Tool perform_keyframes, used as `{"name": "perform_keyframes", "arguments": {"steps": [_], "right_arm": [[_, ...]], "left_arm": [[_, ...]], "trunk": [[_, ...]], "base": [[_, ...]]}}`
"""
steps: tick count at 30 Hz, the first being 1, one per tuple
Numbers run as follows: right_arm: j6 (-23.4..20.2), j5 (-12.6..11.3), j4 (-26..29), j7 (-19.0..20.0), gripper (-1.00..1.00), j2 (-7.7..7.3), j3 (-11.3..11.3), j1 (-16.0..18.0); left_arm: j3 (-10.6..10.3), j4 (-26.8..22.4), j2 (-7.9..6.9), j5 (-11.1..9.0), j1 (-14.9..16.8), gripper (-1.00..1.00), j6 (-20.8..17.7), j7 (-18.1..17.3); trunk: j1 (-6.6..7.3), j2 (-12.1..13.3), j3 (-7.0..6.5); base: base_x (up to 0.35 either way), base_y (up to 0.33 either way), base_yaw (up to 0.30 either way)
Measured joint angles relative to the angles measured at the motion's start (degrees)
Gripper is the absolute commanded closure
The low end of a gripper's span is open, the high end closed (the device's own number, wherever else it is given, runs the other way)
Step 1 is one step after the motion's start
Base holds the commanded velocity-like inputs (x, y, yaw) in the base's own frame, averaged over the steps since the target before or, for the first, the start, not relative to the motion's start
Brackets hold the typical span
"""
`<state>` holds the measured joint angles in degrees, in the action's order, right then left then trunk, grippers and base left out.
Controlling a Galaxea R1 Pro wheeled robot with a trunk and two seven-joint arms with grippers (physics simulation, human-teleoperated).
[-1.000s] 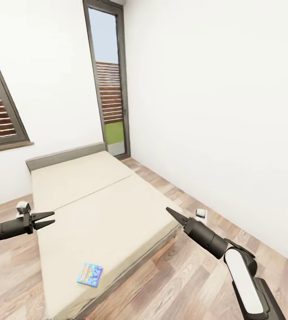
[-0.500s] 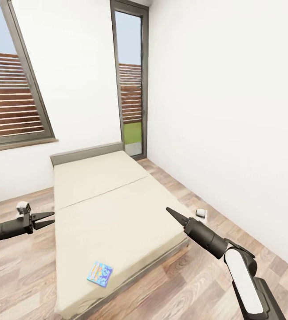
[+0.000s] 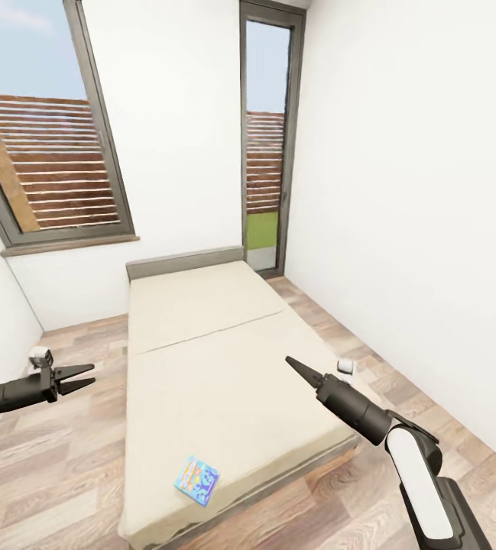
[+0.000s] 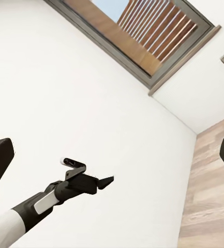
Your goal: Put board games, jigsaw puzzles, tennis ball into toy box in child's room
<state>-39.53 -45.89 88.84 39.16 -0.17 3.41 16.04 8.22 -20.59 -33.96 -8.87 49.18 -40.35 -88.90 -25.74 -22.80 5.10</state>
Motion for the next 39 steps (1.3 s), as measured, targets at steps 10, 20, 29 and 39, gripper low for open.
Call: {"name": "perform_keyframes", "arguments": {"steps": [10,20,29,39], "right_arm": [[-0.04,0.01,-0.07,-1.88,-1.0,0.06,-0.11,0.0],[-0.42,-0.07,-0.1,-8.45,-1.0,0.12,-1.22,0.0],[-0.9,-0.34,-0.18,-16.19,-1.0,0.16,-2.28,0.06],[-0.98,-0.44,-0.46,-18.82,-1.0,0.15,-2.25,0.09]], "left_arm": [[-0.01,0.0,0.14,0.01,-0.03,-1.0,0.0,0.01],[0.0,0.0,0.28,0.05,-0.03,-1.0,0.0,0.0],[0.01,0.0,0.33,0.09,-0.02,-1.0,0.0,0.06],[0.0,0.0,0.33,0.08,-0.03,-1.0,0.0,0.09]], "trunk": [[-0.01,0.0,-0.2],[-0.01,0.0,-0.4],[-0.01,0.01,-0.54],[-0.01,0.01,-0.55]], "base": [[0.037,0.028,0.281],[0.002,0.011,0.281],[0.0,0.115,0.276],[0.0,0.066,0.267]]}}
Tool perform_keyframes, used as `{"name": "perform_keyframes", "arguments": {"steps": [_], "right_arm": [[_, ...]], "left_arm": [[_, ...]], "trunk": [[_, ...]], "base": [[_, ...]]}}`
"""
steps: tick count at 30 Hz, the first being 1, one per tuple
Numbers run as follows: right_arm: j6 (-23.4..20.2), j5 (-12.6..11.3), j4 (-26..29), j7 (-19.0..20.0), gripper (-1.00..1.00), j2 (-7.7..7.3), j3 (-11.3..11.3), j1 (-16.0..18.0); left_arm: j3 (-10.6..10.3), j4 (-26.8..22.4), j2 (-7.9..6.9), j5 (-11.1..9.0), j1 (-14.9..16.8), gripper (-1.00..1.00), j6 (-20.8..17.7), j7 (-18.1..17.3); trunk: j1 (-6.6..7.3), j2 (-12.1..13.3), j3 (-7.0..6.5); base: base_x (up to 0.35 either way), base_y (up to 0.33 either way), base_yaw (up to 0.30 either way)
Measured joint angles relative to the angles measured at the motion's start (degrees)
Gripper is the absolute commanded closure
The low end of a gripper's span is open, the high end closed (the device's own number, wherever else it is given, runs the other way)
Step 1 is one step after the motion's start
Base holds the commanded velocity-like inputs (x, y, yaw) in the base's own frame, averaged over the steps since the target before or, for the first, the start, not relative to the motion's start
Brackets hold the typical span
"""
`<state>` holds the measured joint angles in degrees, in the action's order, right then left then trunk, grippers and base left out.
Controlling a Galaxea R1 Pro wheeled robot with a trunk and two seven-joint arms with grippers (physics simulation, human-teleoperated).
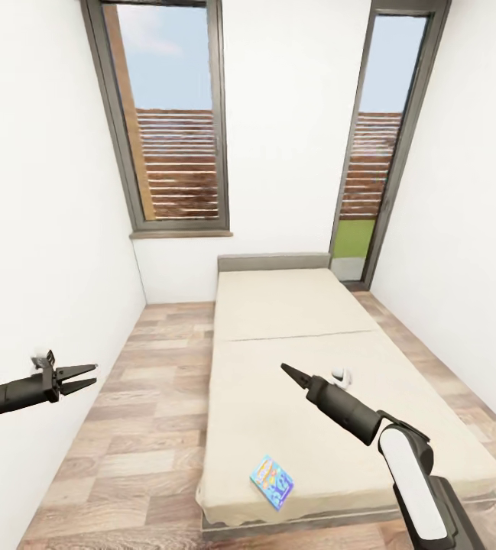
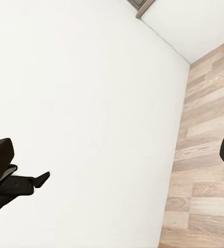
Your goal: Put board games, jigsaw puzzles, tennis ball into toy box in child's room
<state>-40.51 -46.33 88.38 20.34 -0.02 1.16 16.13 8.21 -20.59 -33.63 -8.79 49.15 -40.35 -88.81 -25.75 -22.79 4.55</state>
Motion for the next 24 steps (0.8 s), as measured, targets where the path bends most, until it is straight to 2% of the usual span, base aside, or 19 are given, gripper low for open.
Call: {"name": "perform_keyframes", "arguments": {"steps": [11,24], "right_arm": [[0.0,0.02,-0.17,-0.14,-1.0,-0.03,0.07,-0.01],[0.11,0.1,-0.21,-0.15,-1.0,-0.14,0.1,0.0]], "left_arm": [[-0.06,0.0,0.05,0.04,0.01,-1.0,0.02,-0.01],[-0.08,0.0,0.13,0.03,0.01,-1.0,0.05,-0.01]], "trunk": [[0.0,0.0,0.0],[0.0,0.0,0.0]], "base": [[0.0,0.148,0.267],[0.014,0.088,0.266]]}}
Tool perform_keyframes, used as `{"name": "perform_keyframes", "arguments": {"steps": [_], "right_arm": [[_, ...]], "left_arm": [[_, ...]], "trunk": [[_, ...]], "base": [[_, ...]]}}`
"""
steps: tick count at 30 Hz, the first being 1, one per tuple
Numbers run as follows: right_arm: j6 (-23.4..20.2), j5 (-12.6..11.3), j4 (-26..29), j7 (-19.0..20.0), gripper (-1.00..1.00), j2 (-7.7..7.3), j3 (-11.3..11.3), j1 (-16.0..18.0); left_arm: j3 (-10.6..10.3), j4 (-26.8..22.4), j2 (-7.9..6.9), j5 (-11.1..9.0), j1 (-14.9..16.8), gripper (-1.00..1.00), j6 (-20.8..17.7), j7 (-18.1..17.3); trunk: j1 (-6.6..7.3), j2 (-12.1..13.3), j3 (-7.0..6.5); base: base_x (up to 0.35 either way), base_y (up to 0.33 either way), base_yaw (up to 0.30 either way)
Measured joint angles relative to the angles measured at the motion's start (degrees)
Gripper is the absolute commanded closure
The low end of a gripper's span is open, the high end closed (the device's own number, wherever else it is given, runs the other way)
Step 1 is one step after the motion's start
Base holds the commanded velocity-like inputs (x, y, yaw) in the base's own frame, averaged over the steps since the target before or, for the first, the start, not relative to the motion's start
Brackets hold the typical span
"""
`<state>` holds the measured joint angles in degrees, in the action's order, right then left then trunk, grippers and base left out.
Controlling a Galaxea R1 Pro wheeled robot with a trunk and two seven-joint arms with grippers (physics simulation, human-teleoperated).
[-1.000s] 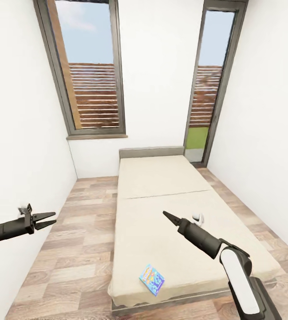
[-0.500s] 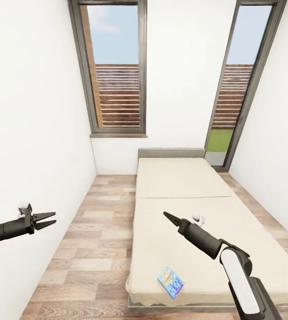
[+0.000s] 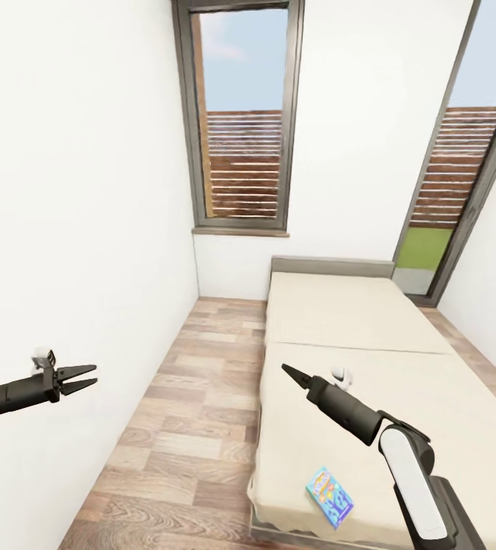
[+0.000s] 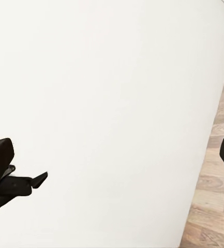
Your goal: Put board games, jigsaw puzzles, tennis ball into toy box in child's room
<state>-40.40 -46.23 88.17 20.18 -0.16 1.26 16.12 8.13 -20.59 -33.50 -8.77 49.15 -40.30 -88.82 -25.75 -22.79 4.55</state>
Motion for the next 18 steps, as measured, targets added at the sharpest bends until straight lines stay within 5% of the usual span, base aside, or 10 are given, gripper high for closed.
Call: {"name": "perform_keyframes", "arguments": {"steps": [8,18], "right_arm": [[0.36,-0.07,0.04,0.39,-1.0,-0.02,0.03,-0.02],[0.5,-0.42,0.05,0.73,-1.0,-0.19,0.14,-0.03]], "left_arm": [[-0.01,-0.01,0.44,-0.03,0.0,-1.0,0.04,0.01],[0.0,-0.07,1.14,0.03,0.02,-1.0,0.1,0.01]], "trunk": [[0.0,0.0,0.0],[0.02,-0.01,-0.01]], "base": [[0.007,0.032,0.236],[0.15,0.084,0.036]]}}
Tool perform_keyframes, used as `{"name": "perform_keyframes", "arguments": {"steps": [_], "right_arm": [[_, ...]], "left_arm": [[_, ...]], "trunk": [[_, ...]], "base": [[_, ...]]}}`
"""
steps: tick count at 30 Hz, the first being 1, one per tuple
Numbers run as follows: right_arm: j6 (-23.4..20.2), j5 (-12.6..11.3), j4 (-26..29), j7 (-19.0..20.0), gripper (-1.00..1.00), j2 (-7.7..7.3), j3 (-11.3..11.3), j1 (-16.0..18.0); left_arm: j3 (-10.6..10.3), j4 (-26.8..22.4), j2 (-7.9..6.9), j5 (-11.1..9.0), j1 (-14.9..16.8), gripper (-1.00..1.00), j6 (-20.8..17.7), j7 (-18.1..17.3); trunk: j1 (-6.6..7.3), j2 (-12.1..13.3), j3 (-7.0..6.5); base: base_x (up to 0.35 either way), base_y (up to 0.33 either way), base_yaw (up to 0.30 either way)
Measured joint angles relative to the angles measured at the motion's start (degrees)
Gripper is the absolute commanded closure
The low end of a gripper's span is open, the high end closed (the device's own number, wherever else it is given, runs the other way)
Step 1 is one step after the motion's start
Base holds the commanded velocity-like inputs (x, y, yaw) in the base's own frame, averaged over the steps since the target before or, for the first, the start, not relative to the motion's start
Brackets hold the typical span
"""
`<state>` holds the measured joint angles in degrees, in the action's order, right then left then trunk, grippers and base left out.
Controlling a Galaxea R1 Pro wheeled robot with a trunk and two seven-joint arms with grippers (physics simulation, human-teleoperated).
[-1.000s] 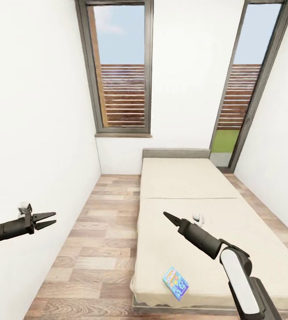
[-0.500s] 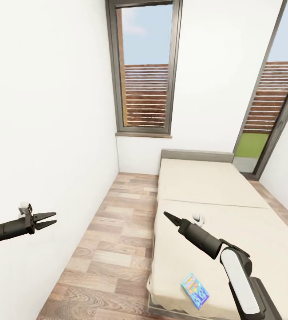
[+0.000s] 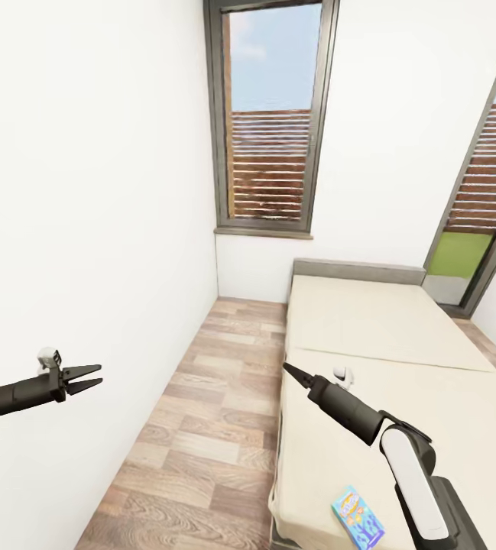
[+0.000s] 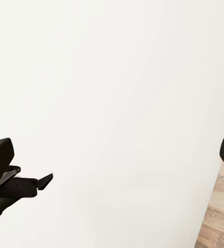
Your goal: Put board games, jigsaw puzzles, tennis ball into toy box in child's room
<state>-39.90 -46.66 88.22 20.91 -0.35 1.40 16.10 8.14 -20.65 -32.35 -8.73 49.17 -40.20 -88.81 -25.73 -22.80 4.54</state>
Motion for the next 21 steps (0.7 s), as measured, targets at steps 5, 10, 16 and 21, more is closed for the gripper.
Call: {"name": "perform_keyframes", "arguments": {"steps": [5,10,16,21], "right_arm": [[-0.05,-0.14,0.01,0.04,-1.0,-0.08,0.01,-0.04],[-0.05,-0.18,0.02,0.05,-1.0,-0.05,0.0,-0.02],[-0.02,-0.18,0.03,0.04,-1.0,-0.02,-0.06,-0.03],[0.0,-0.19,0.02,0.04,-1.0,0.02,-0.18,-0.04]], "left_arm": [[0.0,0.01,0.1,0.03,0.01,-1.0,1.3,0.01],[0.0,0.01,0.11,0.05,0.01,-1.0,1.96,0.01],[0.05,0.01,0.11,0.03,0.01,-1.0,2.18,0.02],[0.08,0.01,0.11,0.05,0.01,-1.0,2.18,0.01]], "trunk": [[-0.01,0.0,-0.21],[-0.01,0.0,-0.53],[-0.02,0.0,-0.93],[-0.03,0.01,-1.26]], "base": [[0.065,0.025,-0.125],[0.014,0.001,-0.171],[-0.01,-0.114,-0.183],[-0.107,-0.062,-0.197]]}}
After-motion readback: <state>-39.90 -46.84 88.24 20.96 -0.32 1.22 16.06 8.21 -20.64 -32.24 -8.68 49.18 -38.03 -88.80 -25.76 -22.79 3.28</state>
